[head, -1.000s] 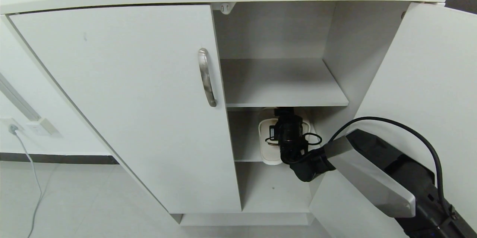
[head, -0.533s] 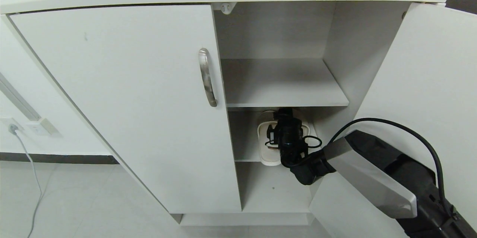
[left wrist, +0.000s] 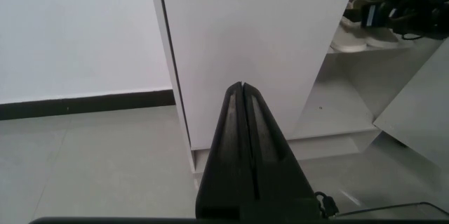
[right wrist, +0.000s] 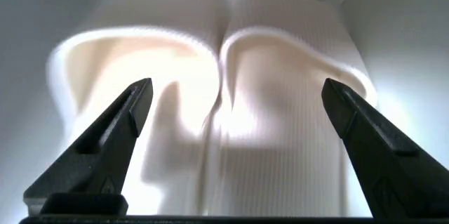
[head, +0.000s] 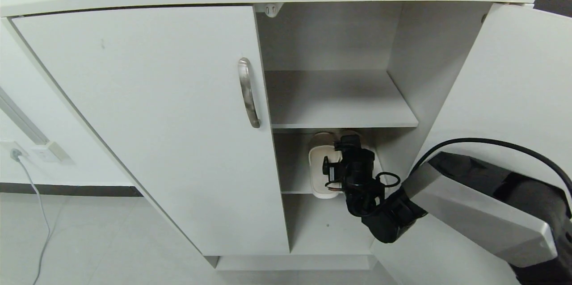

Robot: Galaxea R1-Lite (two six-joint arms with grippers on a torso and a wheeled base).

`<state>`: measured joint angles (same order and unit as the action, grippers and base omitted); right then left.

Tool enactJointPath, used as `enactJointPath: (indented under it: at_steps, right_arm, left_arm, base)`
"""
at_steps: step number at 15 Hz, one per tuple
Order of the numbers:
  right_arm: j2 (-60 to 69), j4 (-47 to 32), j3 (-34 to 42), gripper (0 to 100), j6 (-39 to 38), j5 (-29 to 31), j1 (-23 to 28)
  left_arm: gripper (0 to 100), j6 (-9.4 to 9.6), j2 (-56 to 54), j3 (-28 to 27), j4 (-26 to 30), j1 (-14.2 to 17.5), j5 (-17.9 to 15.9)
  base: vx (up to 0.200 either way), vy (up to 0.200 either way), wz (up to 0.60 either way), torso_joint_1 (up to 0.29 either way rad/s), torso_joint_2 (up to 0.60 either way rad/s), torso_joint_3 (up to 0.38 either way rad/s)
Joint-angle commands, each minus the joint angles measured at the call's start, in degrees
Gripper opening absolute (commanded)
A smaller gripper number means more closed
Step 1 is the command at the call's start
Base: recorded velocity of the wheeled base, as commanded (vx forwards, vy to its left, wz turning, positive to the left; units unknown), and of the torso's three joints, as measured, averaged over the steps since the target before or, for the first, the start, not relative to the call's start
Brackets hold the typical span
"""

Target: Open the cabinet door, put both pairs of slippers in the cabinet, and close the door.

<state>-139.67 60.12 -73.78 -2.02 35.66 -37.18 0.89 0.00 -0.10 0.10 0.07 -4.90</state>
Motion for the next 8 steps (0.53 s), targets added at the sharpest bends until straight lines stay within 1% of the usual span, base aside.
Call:
enactJointPath:
  at_steps: [1,4,5,6,8]
  right_arm:
    - [6.6,4.8,10.1,100,-0.2,0.0,-2.3]
    - [11.5,11.4,21.1,100,-0.2,0.1,-5.7]
    - [12.9,12.8,23.8,100,-0.2,0.1,-6.8]
    - [14.5,14.3,26.2,100,-0.3,0.1,-7.4]
    - [16.0,15.0,27.9,100,-0.3,0.1,-8.0]
  left_arm:
    - [0,-0.01,0.0,0.0,0.0,0.0,0.0]
    - [0,-0.01,0.0,0.0,0.0,0.0,0.0]
    - [0,-0.01,0.0,0.0,0.0,0.0,0.0]
    - [0,0.08,0.0,0.0,0.0,0.0,0.0]
    - [0,0.08,0.0,0.0,0.0,0.0,0.0]
  base:
    - [0.000,0.000,0.00,0.000,0.00,0.000]
    - [0.000,0.000,0.00,0.000,0.00,0.000]
    - [0.000,0.000,0.00,0.000,0.00,0.000]
    - [0.000,0.000,0.00,0.000,0.00,0.000]
    - [0.000,0.000,0.00,0.000,0.00,0.000]
